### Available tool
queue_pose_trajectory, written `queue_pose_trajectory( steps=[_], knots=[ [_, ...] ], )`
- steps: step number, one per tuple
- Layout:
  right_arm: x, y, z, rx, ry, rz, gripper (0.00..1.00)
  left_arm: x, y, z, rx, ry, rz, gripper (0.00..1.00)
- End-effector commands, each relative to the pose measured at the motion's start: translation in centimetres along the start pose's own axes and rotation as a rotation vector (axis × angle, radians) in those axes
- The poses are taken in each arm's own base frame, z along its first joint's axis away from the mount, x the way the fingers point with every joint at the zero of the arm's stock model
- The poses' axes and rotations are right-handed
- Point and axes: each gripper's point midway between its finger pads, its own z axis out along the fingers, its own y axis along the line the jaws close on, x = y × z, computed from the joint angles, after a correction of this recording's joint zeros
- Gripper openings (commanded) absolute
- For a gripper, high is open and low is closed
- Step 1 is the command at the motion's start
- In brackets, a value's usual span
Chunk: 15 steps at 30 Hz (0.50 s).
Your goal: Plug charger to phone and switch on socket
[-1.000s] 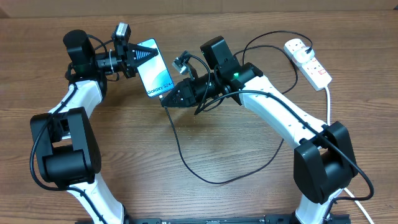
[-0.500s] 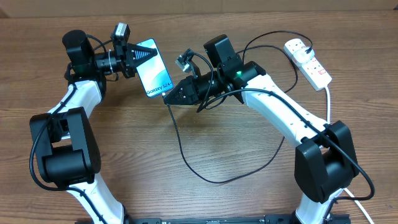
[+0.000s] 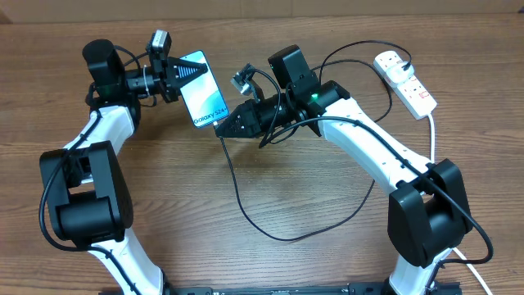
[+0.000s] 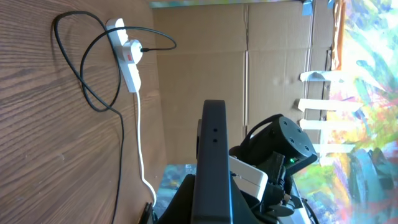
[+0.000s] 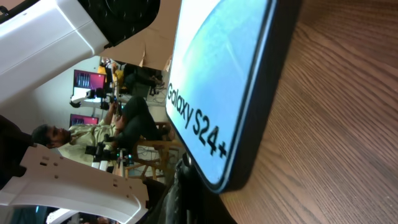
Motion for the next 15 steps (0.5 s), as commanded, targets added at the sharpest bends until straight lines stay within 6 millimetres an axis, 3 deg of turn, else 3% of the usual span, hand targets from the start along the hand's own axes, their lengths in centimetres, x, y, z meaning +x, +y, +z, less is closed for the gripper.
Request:
queue_pose_trajectory(
  steps=[1, 15],
  knots=[
    [-0.7, -0.2, -0.3, 0.003, -0.018, -0.007, 0.04, 1.0, -0.9, 1.5, 0.008, 0.055, 0.021, 0.04],
    [-1.5, -0.8, -1.4, 0.01, -0.047, 0.02, 0.04, 1.3, -1.0, 1.5, 0.013, 0.076, 0.026, 0.04]
  ],
)
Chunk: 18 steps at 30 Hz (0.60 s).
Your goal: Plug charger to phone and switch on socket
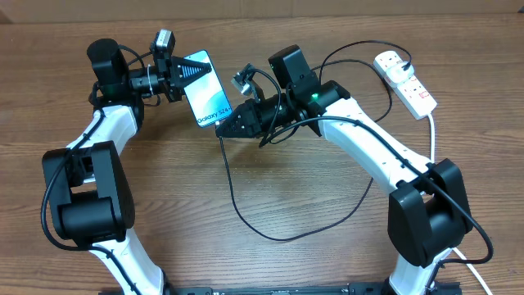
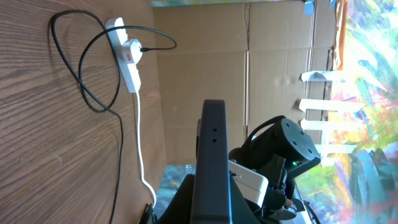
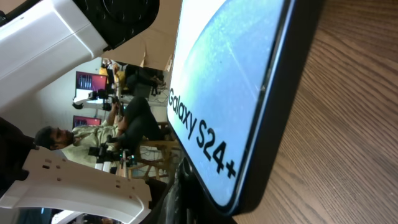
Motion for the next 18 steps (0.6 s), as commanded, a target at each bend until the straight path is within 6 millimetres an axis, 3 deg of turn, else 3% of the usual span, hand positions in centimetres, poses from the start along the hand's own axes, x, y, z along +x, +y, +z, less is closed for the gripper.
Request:
queue_pose_trajectory(
  steps=[1, 18],
  knots=[
    [-1.54, -0.89, -1.46, 0.014, -0.05, 0.001, 0.04, 1.28, -1.07, 0.84, 0.016, 0.074, 0.026, 0.04],
    [-1.82, -1.06, -1.94, 0.011, -0.061, 0.034, 0.04, 1.27, -1.07, 0.84, 0.016, 0.073, 0.033, 0.04]
  ],
)
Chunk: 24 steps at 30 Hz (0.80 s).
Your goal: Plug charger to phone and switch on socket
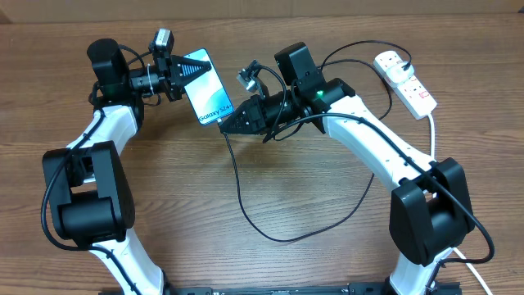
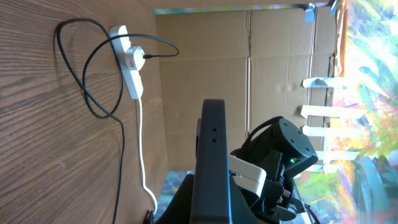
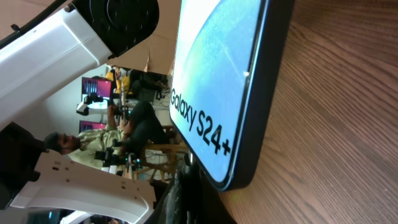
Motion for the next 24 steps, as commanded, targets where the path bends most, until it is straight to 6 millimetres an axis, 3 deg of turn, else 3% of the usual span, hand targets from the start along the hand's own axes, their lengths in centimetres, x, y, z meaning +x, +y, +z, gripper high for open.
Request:
queue_pose_trajectory(
  steps=[1, 24],
  knots=[
    [-1.37, -0.72, -0.97, 0.022, -0.045, 0.022, 0.04, 1.77, -1.19, 0.75, 0.024, 0.101, 0.033, 0.04],
    [-0.67, -0.54, -0.4, 0.022, -0.021, 0.044, 0.04, 1.73, -1.22, 0.69, 0.023, 0.1, 0.01, 0.04]
  ],
)
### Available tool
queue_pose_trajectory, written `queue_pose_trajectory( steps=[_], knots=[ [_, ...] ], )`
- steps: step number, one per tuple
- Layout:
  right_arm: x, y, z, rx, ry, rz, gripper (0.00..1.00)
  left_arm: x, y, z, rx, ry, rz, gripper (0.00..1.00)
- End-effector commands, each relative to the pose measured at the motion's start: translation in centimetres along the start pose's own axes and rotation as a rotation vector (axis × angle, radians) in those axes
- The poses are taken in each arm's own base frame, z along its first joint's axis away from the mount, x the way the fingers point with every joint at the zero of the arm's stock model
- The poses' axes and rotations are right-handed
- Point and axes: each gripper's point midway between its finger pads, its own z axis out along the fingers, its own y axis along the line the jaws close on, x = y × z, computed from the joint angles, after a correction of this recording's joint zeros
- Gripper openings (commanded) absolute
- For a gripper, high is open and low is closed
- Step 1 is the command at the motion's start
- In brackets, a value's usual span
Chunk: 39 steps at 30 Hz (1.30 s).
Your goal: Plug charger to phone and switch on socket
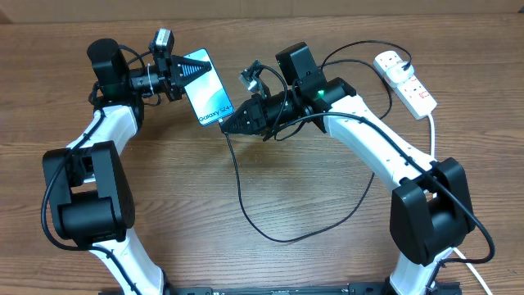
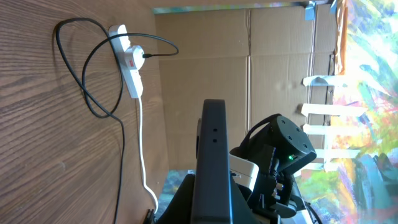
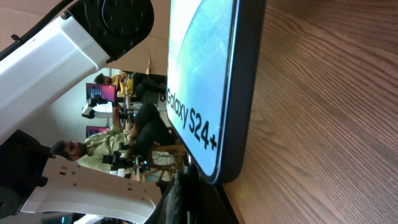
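Observation:
The phone (image 1: 210,88), screen reading "Galaxy S24+", is held tilted off the table, with my left gripper (image 1: 181,73) shut on its top end. The left wrist view shows the phone (image 2: 214,155) edge-on. My right gripper (image 1: 228,125) is shut on the black charger plug (image 3: 186,177), whose tip sits right at the bottom edge of the phone (image 3: 202,74); whether it is in the port is hidden. The black cable (image 1: 246,205) loops over the table to the white socket strip (image 1: 406,82).
The socket strip (image 2: 129,68) lies at the far right with a white adapter and red switch on it, and its white lead (image 1: 431,135) runs toward the front right. Cable loops lie across the table's middle. Cardboard walls stand behind the table.
In the right wrist view the phone now looks more edge-on and its bottom edge sits closer over the plug tip. The overhead view shows barely any shift of either arm.
At the oldest moment my left gripper held the phone tilted up and my right gripper held the plug at its bottom corner. The phone then sat slightly further right, and the right gripper shifted with it. Both holds are unchanged, with the plug still at the phone's bottom edge.

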Motion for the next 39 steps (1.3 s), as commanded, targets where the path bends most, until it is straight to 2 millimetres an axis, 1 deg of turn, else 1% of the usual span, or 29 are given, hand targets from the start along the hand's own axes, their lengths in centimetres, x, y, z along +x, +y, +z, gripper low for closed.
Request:
queue_pose_trajectory(
  steps=[1, 6, 22, 27, 39],
  knots=[
    [-0.8, -0.3, -0.2, 0.02, -0.026, -0.011, 0.04, 1.7, -1.1, 0.7, 0.022, 0.095, 0.004, 0.04],
    [-0.6, -0.2, 0.3, 0.021, -0.016, -0.015, 0.04, 1.7, -1.1, 0.7, 0.021, 0.095, 0.004, 0.04],
    [-0.6, -0.3, 0.4, 0.022, -0.017, 0.001, 0.04, 1.5, -1.1, 0.7, 0.019, 0.084, -0.003, 0.04],
    [-0.5, 0.0, 0.8, 0.017, -0.011, -0.007, 0.04, 1.4, -1.1, 0.7, 0.017, 0.079, -0.003, 0.04],
    [-0.3, 0.3, 1.2, 0.013, -0.004, 0.0, 0.04, 1.4, -1.1, 0.7, 0.017, 0.08, -0.006, 0.04]
  ],
)
